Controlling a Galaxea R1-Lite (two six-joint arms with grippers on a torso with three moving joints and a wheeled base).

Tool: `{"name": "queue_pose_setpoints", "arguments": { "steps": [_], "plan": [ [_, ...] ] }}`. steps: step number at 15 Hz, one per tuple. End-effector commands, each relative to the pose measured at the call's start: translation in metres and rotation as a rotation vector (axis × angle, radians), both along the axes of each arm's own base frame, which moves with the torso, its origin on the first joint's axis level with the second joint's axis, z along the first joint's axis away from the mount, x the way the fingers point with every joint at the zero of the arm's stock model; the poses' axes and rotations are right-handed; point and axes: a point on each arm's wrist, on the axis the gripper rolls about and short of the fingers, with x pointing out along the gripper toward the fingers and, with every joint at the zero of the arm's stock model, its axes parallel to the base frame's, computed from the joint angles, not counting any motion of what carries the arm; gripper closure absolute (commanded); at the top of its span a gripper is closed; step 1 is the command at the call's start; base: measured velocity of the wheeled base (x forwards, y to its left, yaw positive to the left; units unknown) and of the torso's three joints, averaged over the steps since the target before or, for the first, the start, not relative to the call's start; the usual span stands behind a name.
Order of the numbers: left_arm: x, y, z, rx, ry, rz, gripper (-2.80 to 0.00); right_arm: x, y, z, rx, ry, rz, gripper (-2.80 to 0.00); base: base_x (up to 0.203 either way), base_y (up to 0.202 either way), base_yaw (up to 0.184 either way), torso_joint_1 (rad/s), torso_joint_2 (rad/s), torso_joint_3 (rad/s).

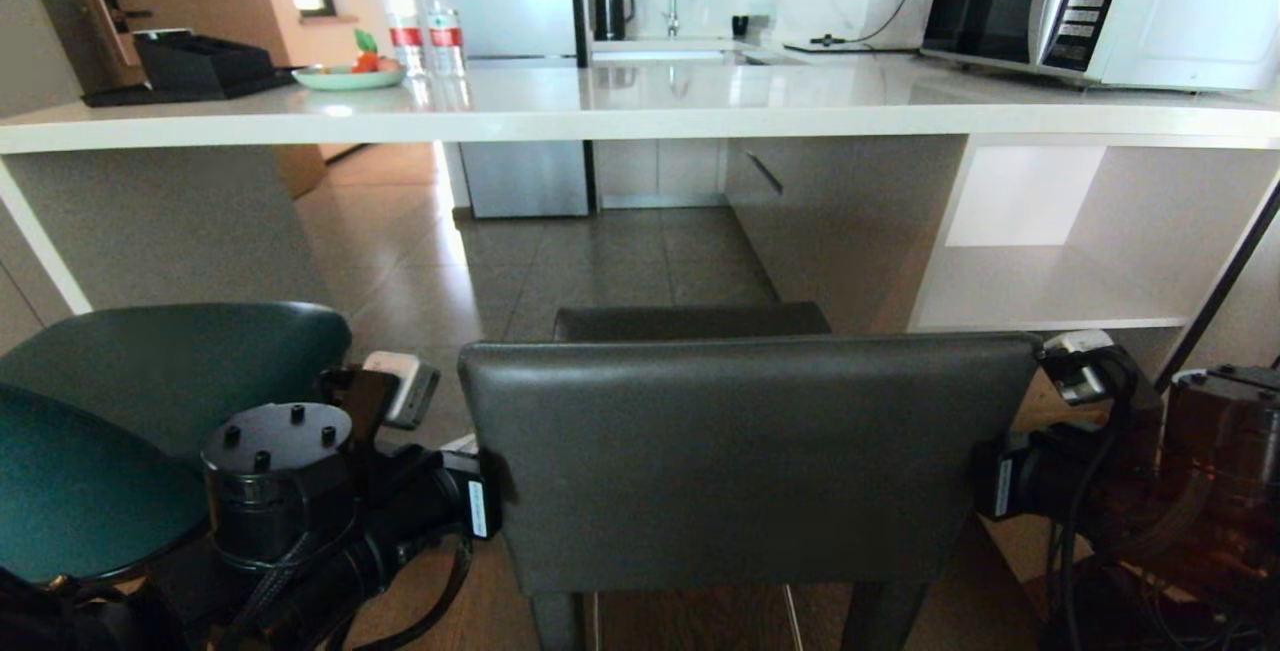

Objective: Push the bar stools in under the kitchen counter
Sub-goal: Push the gray chair back under the dining table

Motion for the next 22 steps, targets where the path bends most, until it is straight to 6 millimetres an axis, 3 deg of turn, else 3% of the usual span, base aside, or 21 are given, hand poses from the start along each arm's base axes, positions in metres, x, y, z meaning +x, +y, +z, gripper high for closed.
{"name": "queue_pose_setpoints", "arguments": {
  "steps": [1, 10, 22],
  "plan": [
    [0.0001, 0.0, 0.0013, -0.001, -0.008, 0.0, 0.0, 0.0003, -0.0002, 0.0007, 0.002, -0.005, 0.0, 0.0, 0.0, 0.0, 0.0, 0.0, 0.0, 0.0],
    [0.0017, -0.0006, -0.0023, 0.012, 0.002, 0.001, 0.0, -0.0004, -0.0005, -0.0006, -0.009, -0.004, -0.015, 0.0, 0.009, 0.0, -0.001, 0.0, 0.0, 0.0],
    [0.003, -0.0014, -0.0047, 0.029, 0.005, 0.0, 0.0, 0.0028, 0.0004, -0.0012, -0.019, -0.006, -0.012, 0.0, 0.182, 0.0, 0.002, 0.001, 0.0, 0.003]
  ]
}}
